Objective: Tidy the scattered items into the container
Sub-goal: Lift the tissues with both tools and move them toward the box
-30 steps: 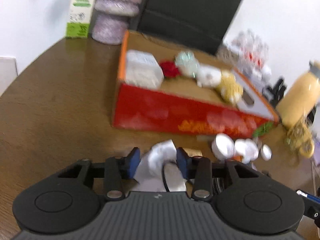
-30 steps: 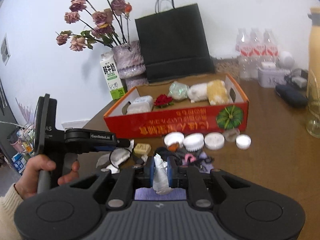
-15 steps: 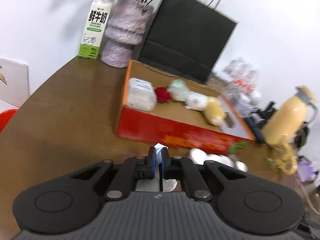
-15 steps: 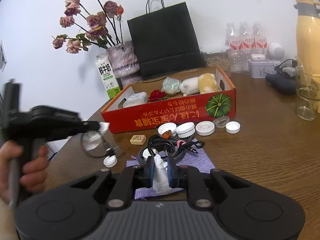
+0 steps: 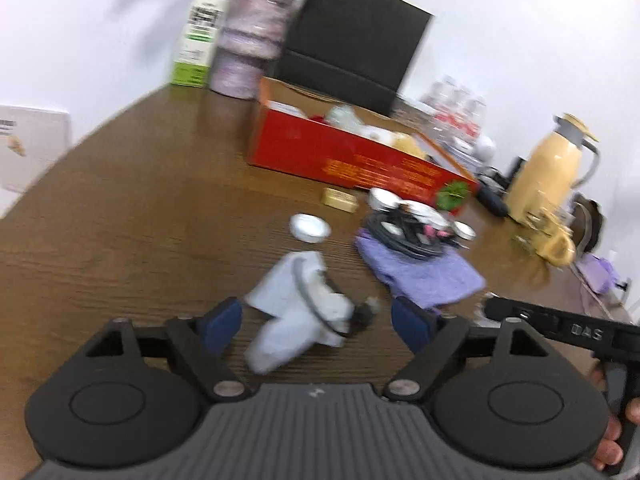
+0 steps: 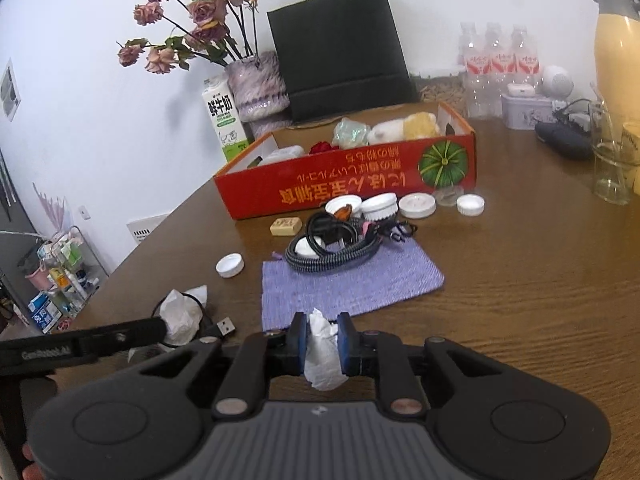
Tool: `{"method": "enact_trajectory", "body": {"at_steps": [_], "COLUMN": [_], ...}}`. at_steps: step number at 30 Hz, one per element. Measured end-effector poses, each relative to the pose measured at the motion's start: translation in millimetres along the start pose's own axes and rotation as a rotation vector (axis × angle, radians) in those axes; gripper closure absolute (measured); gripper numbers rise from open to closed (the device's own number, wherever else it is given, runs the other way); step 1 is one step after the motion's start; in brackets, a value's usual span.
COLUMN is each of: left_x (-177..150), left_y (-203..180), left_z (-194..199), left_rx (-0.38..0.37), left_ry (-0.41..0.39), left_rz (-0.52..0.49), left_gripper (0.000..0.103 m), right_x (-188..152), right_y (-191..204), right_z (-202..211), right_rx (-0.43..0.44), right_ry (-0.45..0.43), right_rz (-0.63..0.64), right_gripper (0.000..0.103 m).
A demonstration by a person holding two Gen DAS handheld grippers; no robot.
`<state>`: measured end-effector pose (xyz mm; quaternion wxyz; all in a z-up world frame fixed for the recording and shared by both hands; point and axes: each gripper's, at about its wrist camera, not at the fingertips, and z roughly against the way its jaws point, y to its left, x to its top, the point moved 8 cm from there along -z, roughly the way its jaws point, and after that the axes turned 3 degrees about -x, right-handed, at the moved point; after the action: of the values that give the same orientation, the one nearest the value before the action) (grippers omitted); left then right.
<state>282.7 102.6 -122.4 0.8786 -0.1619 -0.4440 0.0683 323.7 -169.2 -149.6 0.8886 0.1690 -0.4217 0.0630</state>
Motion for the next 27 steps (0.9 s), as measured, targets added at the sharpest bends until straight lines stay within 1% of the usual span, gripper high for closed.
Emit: {"method": "enact_trajectory", "body": {"at_steps": [1, 2, 3, 4, 5, 6, 7, 8, 10, 11, 12, 13, 15, 17, 18, 19, 20, 21, 22, 23, 25, 27], "left_x": [2, 2, 4, 6, 7, 7, 6, 5, 5, 7, 9, 11, 12, 5, -4, -16, -23, -30, -36, -39, -41, -37], "left_y": [5, 7, 7, 5, 0, -5, -12, -15, -21, -23, -29, -38, -60, -78, -87, -94, -97, -98, -100, -102, -105, -107], "left_z": [1, 3, 3, 2, 1, -2, -8, -13, -22, -21, -18, -11, -1, 0, -5, -13, -17, -19, -18, -15, -3, 12], "left_rx": [0.032, 0.055, 0.059, 0.048, 0.032, 0.023, 0.027, 0.045, 0.077, 0.085, 0.084, 0.063, -0.011, -0.077, -0.101, -0.097, -0.075, -0.064, -0.078, -0.105, -0.173, -0.196], "left_ry": [-0.003, -0.005, -0.003, 0.005, 0.010, 0.020, 0.042, 0.056, 0.074, 0.063, 0.045, 0.027, 0.008, 0.020, 0.041, 0.078, 0.102, 0.110, 0.112, 0.117, 0.106, 0.054], "left_rz": [0.007, 0.012, 0.015, 0.014, 0.007, -0.009, -0.039, -0.059, -0.085, -0.088, -0.097, -0.119, -0.159, -0.186, -0.232, -0.293, -0.327, -0.346, -0.359, -0.364, -0.374, -0.398], "left_gripper": [0.021, 0.033, 0.041, 0.054, 0.061, 0.063, 0.070, 0.082, 0.091, 0.095, 0.095, 0.095, 0.095, 0.093, 0.090, 0.082, 0.078, 0.076, 0.067, 0.056, 0.049, 0.048], "right_x": [-1, -1, -2, -2, -3, -3, -4, -4, -5, -5, -6, -6, -7, -8, -9, -9, -9, -9, -9, -9, -9, -9], "right_y": [0, 0, 1, 2, 3, 5, 6, 7, 9, 10, 10, 9, 6, 3, 2, 1, 1, 1, 0, -1, -5, -10], "right_z": [-1, -1, -2, -2, -3, -3, -4, -4, -3, -2, -1, 0, 1, 0, -2, -2, -2, -1, 0, 1, 2, 2], "right_rx": [0.001, 0.002, 0.003, 0.005, 0.006, 0.008, 0.009, 0.010, 0.011, 0.009, 0.005, 0.002, -0.009, -0.012, -0.011, -0.011, -0.011, -0.011, -0.011, -0.014, -0.026, -0.036], "right_ry": [0.002, 0.004, 0.006, 0.008, 0.010, 0.012, 0.013, 0.014, 0.014, 0.013, 0.010, 0.008, 0.007, 0.013, 0.015, 0.016, 0.014, 0.012, 0.009, 0.006, 0.006, 0.007], "right_rz": [-0.003, -0.004, -0.003, -0.002, 0.000, 0.003, 0.006, 0.009, 0.018, 0.022, 0.024, 0.026, 0.023, 0.011, 0.004, 0.000, -0.001, 0.001, 0.005, 0.009, 0.007, -0.006], "right_gripper": [0.087, 0.087, 0.087, 0.087, 0.087, 0.087, 0.087, 0.087, 0.087, 0.087, 0.087, 0.087, 0.087, 0.087, 0.087, 0.087, 0.087, 0.087, 0.087, 0.087, 0.087, 0.087]}}
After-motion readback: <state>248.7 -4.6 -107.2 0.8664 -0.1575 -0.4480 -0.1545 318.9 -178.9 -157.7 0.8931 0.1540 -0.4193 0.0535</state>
